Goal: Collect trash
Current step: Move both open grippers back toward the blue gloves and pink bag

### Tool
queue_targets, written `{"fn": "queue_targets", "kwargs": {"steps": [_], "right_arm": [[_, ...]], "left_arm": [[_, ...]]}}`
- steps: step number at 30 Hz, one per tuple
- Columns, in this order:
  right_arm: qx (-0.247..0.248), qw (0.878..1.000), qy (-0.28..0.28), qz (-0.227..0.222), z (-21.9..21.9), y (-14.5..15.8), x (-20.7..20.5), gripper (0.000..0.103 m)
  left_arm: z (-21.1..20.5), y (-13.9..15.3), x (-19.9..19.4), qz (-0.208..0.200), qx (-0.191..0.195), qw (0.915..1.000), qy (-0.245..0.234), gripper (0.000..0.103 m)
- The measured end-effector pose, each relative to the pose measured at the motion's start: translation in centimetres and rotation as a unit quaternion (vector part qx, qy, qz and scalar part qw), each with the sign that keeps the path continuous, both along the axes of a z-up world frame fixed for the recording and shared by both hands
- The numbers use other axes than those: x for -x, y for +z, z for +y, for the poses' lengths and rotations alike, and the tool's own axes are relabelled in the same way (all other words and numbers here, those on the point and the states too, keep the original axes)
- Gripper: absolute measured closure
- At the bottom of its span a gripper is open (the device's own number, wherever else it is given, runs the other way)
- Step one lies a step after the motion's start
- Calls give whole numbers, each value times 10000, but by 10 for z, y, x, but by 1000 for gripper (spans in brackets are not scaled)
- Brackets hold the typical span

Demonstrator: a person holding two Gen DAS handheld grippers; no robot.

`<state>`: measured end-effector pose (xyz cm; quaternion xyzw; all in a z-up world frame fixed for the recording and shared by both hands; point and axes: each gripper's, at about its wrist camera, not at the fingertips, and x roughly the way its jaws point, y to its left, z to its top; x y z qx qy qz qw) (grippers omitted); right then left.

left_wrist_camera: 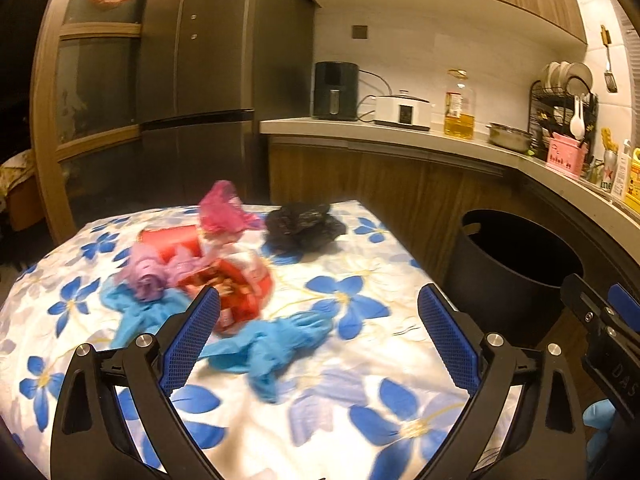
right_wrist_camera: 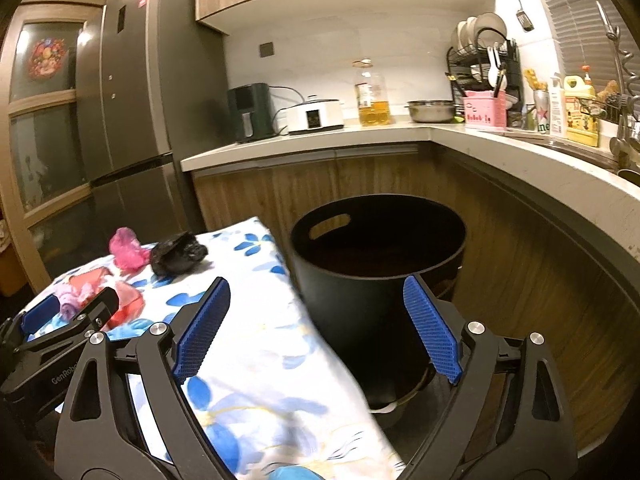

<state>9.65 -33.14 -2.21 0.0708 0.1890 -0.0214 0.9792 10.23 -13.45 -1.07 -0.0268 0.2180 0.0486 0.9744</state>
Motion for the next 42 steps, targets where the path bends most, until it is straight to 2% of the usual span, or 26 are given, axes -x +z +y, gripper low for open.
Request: {"fn": "queue_targets", "kwargs": {"steps": [17,29,36,42], "right_arm": [[60,9972,735,154,80,-14,1,10],[11,9939,1058,301,120,-30,-11,10],[114,9884,1428,498,162,-49,-26,10],[233,9852,1598,582,191,-59,-39,16]], "left_arm": [[87,-13,31,73,113,9967,796,8],[128,-24,43,60,164,9940,1082,8],[152,-27,45,9,153,9924,1224,8],[173,-28,43,15,147,9902,1386,8]]}}
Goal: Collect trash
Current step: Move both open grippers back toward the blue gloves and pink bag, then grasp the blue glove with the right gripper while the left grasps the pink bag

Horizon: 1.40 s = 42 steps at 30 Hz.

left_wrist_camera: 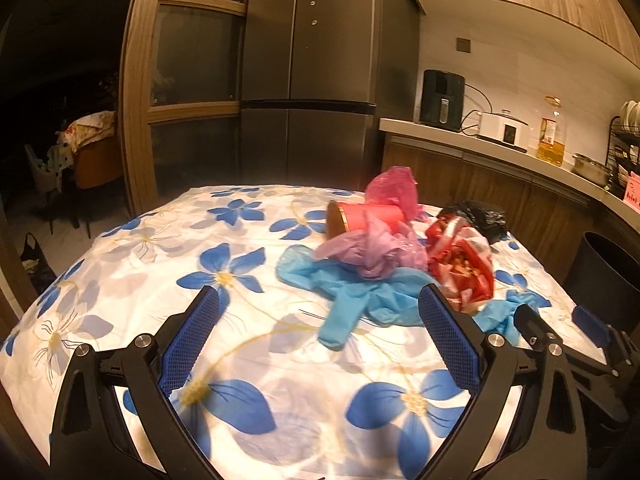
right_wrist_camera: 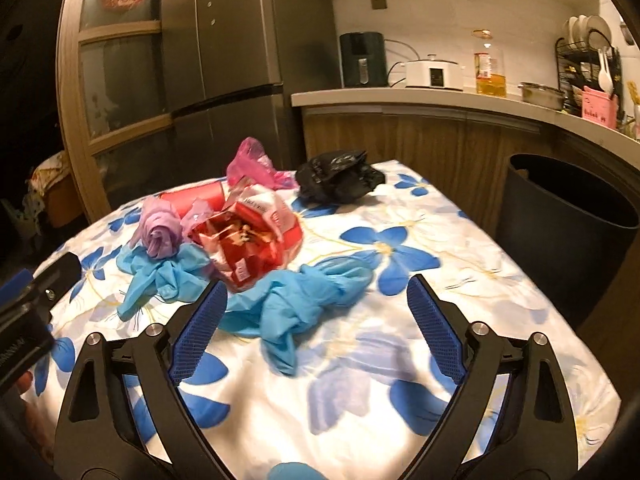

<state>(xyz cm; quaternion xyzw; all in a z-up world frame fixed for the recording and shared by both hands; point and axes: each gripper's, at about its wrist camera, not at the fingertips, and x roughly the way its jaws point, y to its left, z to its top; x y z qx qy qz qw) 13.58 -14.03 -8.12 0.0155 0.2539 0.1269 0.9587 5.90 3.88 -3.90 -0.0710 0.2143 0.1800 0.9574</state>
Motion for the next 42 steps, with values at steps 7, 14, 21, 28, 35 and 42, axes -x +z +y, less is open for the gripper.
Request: {"fn": "queue_targets", "kwargs": {"steps": [7,14,21,28,35,42], "right_arm": [[113,9991,127,388,13,-17,-18,47],[93,9977,272,609,16,-26,-26,85],[-58,9994,162,291,-1,-12,-15,92],[-184,9998,87,68,-17,2,-10,92],[-194,9998,73,61,-21,4,-11,92],[-201,9998,60,-13,-25,9,-5,93]], "left_arm": [[15,-3,-8,74,23,9999,73,8],[11,1,-29,-8,32,9999,-148,8],[7,2,-66,119,163,9991,-381,16],[3,-6,-98,480,220,9973,-504,42],[6,-15,-108,777,356,9947,-568,91],[8,-2,-85,522,483,9965,-428,100]]}}
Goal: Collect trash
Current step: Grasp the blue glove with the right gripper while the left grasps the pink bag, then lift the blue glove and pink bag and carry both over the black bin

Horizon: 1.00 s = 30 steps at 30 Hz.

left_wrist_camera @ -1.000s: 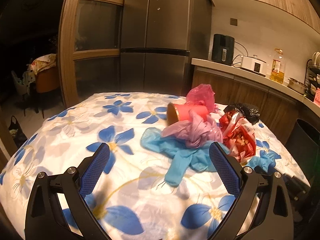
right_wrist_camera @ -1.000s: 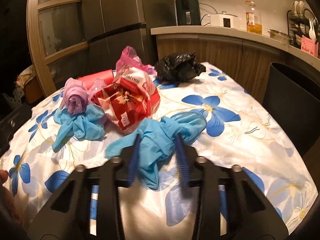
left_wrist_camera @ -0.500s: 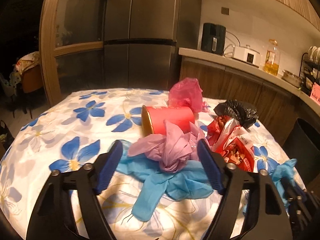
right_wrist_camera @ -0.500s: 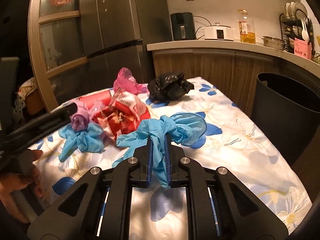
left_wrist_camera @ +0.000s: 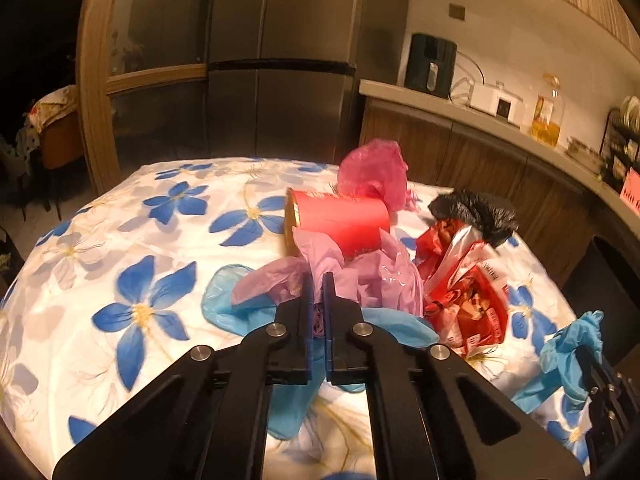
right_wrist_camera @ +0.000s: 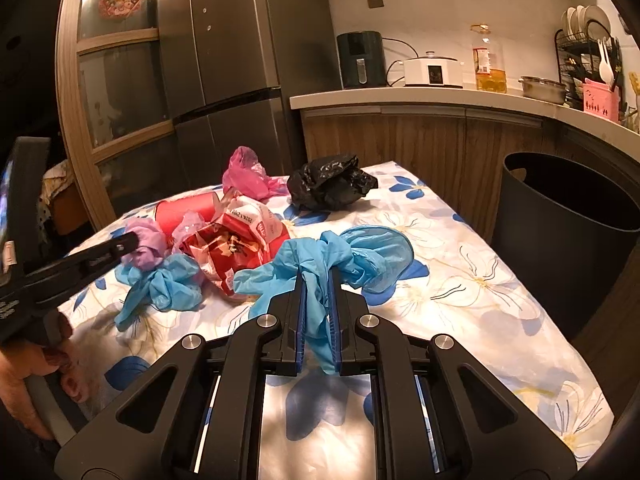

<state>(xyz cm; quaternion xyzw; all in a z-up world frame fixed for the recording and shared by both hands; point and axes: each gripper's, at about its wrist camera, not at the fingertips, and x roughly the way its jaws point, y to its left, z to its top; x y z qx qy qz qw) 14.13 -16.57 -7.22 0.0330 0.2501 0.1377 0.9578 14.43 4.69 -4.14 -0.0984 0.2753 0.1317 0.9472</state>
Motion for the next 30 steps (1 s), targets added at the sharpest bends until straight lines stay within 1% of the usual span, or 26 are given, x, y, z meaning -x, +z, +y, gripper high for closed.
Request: {"fn": "queue_targets", "kwargs": {"steps": [4,9,12,15,20,30], "right_arm": [[-44,10000,9,-48,-2,5,5,94],[-83,9998,49,-148,-4,13,16,94],[-124,9997,68,-176,-6,18,22,94],[-127,9996,79,-233,-8,23,29,94],[-115,9993,83,-333,-13,32,38,94],[-158,9990,33,-426,-28,37,49,95]], "left_arm": [[1,12,23,-197,-42,9997,134,100],[0,26,45,-405,-52,9990,179,100],[-6,32,55,-484,-151,9986,163,100],[-16,32,60,-471,-228,9986,106,100],[-30,30,64,-402,-253,9989,-21,100],[-52,31,71,-378,-338,9986,-119,100]]}}
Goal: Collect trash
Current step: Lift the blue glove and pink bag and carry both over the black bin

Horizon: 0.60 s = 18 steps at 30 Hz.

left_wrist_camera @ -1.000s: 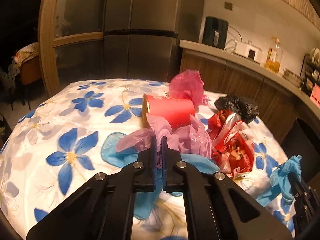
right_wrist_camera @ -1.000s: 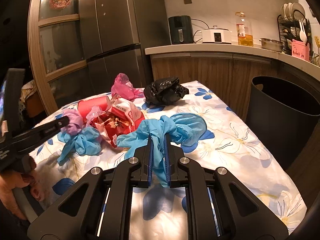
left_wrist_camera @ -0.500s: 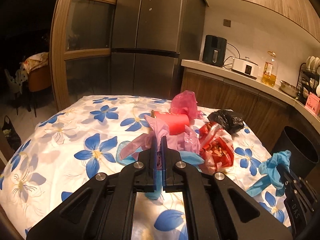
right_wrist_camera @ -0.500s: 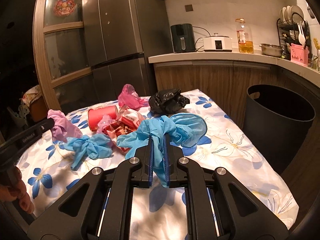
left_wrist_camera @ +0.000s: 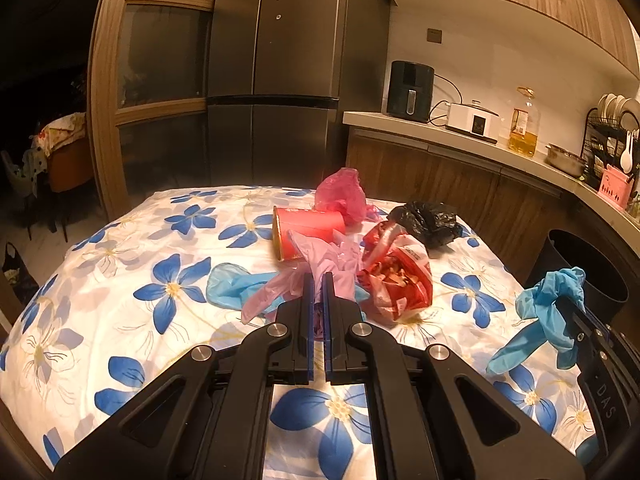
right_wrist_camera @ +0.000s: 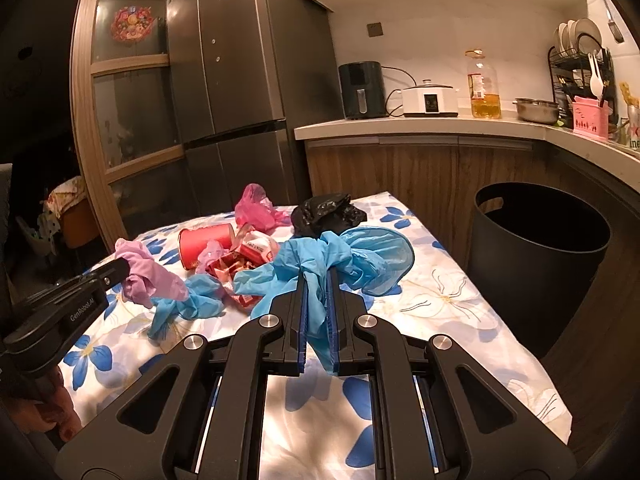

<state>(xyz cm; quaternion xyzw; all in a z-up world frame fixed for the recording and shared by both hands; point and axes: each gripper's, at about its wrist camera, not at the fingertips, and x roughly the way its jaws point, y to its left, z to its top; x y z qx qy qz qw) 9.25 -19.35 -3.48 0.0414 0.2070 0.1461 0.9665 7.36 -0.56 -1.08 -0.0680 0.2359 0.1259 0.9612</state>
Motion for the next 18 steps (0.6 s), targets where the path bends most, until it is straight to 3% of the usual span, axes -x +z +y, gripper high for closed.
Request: {"fn": "queue_targets", "kwargs": {"steps": [9,18], "right_arm": [[-66,9999,-126,-60,-20,3,1,95],[-77,9990,-421,-156,-53,9,-3,95]], "left_arm": [[-25,2,-4,24,-107,9998,-195,100],[-70,8,-18,-51,-170,9975,-683,100]]}}
